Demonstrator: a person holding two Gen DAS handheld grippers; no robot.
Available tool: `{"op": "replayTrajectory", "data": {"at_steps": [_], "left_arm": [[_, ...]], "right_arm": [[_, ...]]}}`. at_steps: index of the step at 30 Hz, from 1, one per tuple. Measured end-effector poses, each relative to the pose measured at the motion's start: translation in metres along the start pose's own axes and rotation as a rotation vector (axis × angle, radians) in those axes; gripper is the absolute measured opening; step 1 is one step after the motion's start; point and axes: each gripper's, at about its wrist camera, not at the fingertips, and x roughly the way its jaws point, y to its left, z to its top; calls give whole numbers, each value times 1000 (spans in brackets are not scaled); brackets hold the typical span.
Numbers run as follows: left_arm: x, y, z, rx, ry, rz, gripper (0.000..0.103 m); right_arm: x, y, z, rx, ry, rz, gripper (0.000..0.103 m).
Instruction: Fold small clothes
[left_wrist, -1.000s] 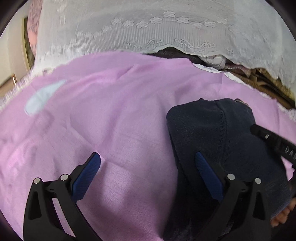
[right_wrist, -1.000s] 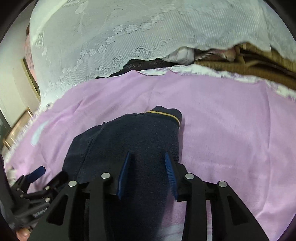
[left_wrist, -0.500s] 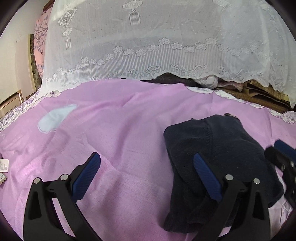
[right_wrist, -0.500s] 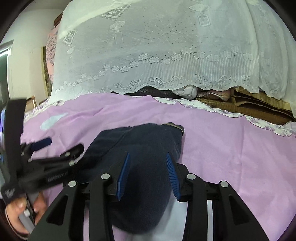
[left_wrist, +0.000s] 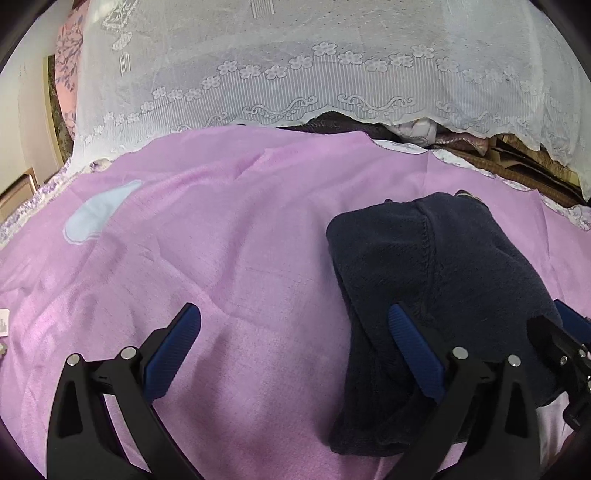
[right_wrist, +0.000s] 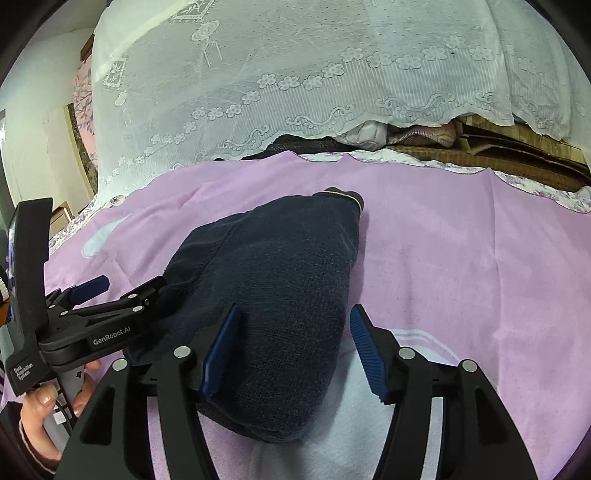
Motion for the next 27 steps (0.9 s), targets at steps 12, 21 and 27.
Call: {"op": "replayTrajectory", "data": {"at_steps": [12,21,27], "left_arm": [[-26,7,-13,-14,-54,-40,98],[-56,6,-29,12,-97,-58,98],[-77,3,-42,39,-117,-53,98]], "right_arm": [[-27,10,-12,-37,-73,-51,67],[-54,23,-28,-81,-111,-76,70],[-70,17,-39,-37,-113,-80,70]]}}
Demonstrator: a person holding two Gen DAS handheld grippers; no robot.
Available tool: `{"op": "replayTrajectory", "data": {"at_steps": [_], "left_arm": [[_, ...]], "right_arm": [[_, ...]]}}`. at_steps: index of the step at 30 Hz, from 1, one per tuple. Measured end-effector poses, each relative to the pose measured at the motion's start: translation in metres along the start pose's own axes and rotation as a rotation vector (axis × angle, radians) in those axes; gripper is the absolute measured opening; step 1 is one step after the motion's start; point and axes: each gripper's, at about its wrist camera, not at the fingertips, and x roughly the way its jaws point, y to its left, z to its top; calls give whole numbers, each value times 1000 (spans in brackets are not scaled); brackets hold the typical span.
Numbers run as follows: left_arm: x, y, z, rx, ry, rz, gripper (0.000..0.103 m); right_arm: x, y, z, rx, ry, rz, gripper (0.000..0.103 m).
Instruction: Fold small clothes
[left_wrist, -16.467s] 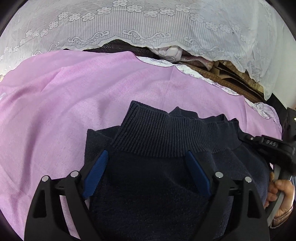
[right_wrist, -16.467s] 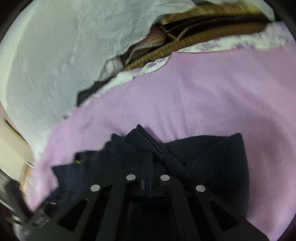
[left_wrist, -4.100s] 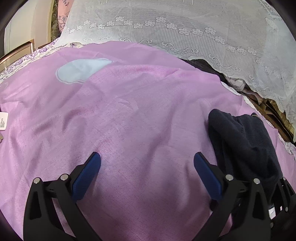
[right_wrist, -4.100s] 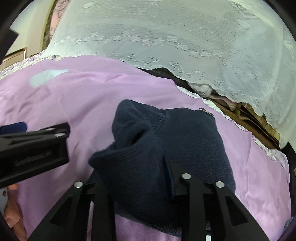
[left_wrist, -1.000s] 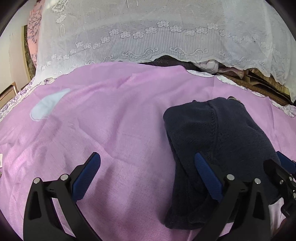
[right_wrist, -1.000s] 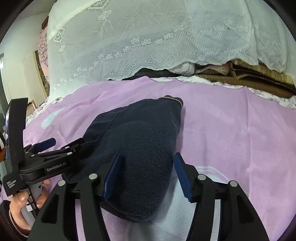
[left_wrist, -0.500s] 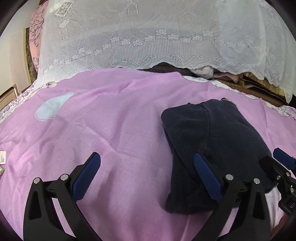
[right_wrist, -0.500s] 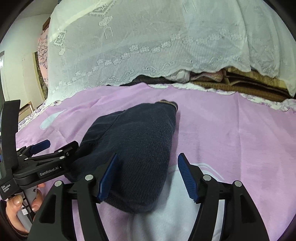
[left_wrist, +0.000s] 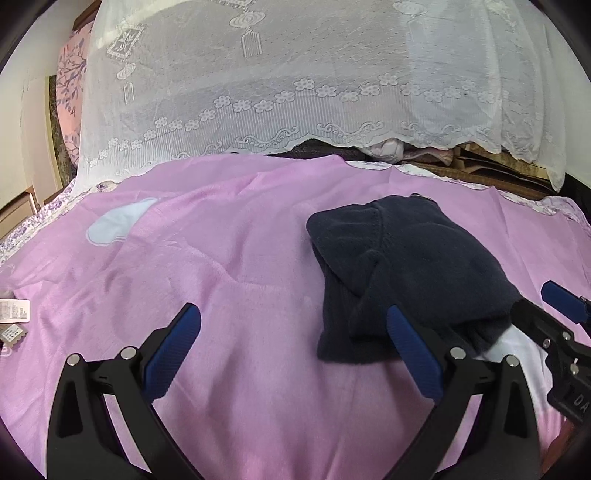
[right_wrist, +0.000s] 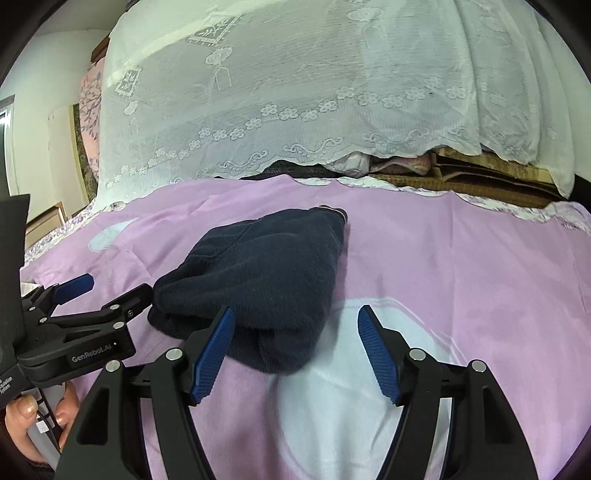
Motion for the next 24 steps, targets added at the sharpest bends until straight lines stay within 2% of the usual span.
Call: {"op": "replayTrajectory", "data": {"at_steps": [16,21,24], "left_arm": [[-51,-2,-18,27,-46,-16,98],[-65,-6,-22,46,-58,-10,98],[-70,-10,-21,67,-72,1,98]], "right_arm": [[-56,-6,-28,82,-28,-4,75],[-69,-3,-29,81,-49,-20,81],[-79,2,-27,75,-67,-13,90]]}}
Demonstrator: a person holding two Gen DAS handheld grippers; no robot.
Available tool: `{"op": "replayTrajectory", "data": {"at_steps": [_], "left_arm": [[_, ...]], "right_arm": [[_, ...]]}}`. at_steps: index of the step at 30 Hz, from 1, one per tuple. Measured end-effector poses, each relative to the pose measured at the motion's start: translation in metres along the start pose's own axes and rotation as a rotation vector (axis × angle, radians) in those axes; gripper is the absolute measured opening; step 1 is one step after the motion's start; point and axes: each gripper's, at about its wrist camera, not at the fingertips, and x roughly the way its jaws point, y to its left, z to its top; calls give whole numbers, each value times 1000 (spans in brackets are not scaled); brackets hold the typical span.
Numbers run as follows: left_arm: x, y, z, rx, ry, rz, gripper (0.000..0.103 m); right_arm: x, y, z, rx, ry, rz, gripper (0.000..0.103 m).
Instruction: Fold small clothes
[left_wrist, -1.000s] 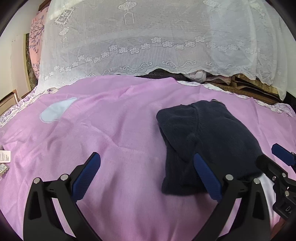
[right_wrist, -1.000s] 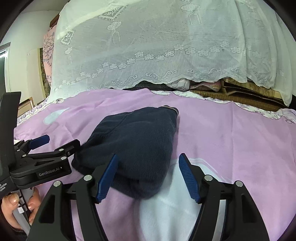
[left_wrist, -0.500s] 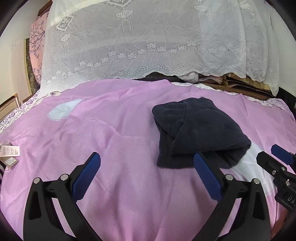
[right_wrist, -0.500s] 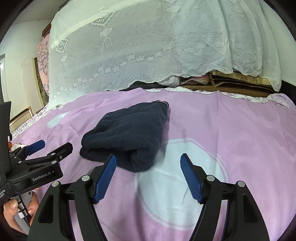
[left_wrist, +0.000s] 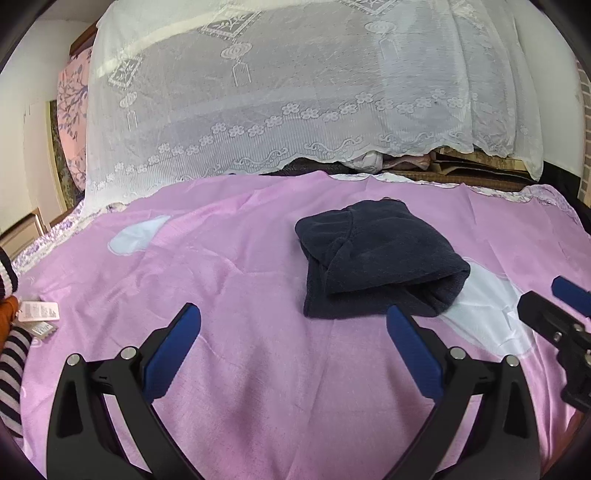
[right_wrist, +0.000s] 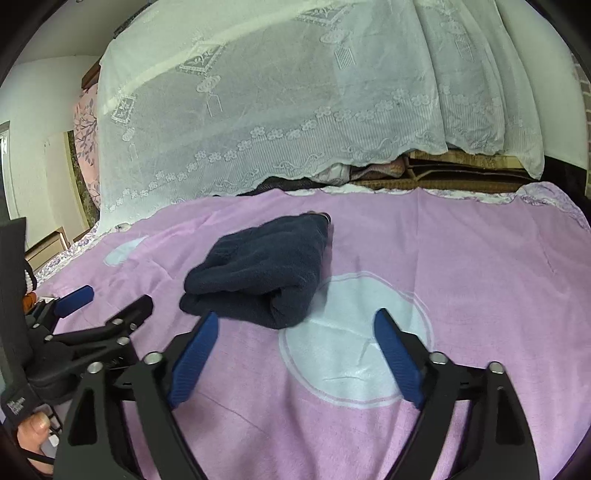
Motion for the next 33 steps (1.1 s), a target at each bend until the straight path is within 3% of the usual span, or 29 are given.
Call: {"op": "replayTrajectory", "data": {"at_steps": [5,15,21,33], "left_arm": [[-6,-4,3,28,-9,5,98],[-25,4,13,3,-38,10,98],[-32,0,13,22,-46,9,98],[-40,-9,13,55,-60,-3,98]], "right_arm": [[-13,9,9,-34,-30,-6,99],[-44,0,23,3,-113,-40,99],[-42,-5,23,44,-80,3,99],[-38,-5,21,44,-67,-7,99]]}}
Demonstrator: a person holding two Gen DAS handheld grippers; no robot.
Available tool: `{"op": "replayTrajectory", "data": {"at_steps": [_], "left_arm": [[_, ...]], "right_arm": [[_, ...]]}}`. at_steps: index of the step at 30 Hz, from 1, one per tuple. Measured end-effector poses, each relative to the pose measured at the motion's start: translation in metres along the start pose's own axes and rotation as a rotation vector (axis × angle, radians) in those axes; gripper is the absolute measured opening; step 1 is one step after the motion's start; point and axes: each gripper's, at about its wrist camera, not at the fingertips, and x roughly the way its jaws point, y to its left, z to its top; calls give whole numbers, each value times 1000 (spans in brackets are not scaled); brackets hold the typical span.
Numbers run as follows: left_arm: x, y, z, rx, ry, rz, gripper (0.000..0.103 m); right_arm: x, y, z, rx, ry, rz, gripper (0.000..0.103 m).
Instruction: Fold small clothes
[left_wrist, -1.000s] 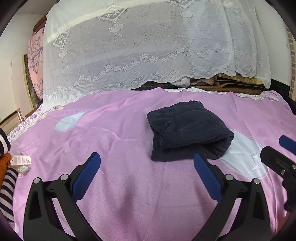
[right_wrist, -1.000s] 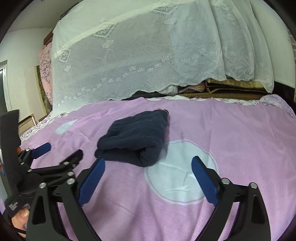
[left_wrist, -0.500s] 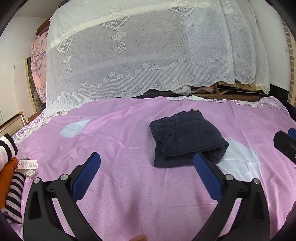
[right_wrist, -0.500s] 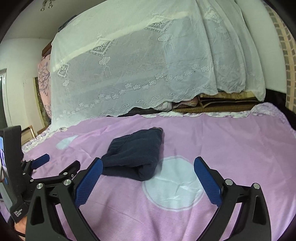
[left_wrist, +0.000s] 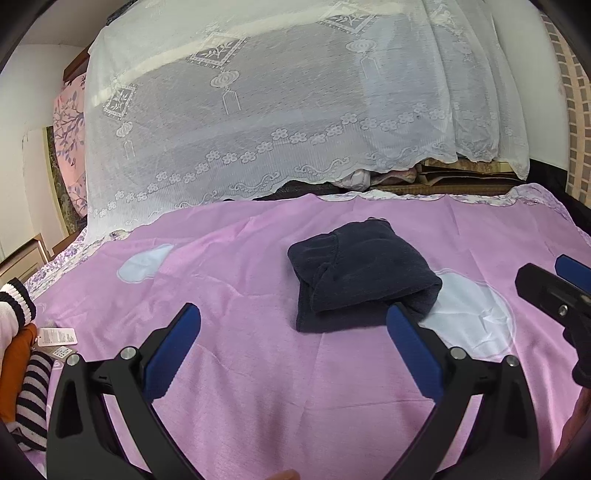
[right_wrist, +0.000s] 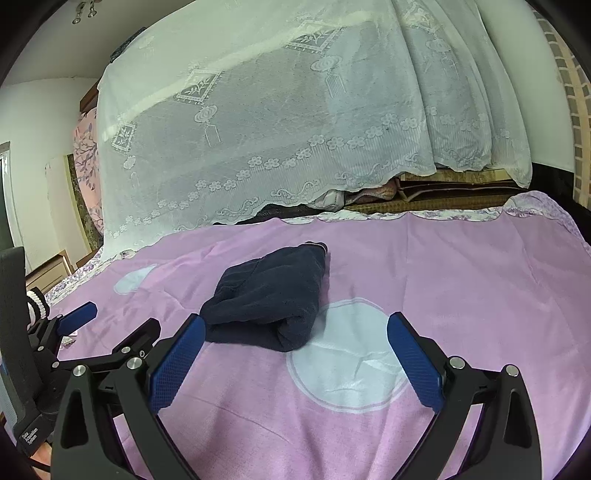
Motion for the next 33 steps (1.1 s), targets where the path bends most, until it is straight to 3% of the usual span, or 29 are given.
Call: {"op": "replayTrajectory", "data": {"at_steps": [33], "left_arm": [[-3,-4,1,3,-5,-5,98]], "right_arm": [[2,5,-3,-23,1,-8,99]]}}
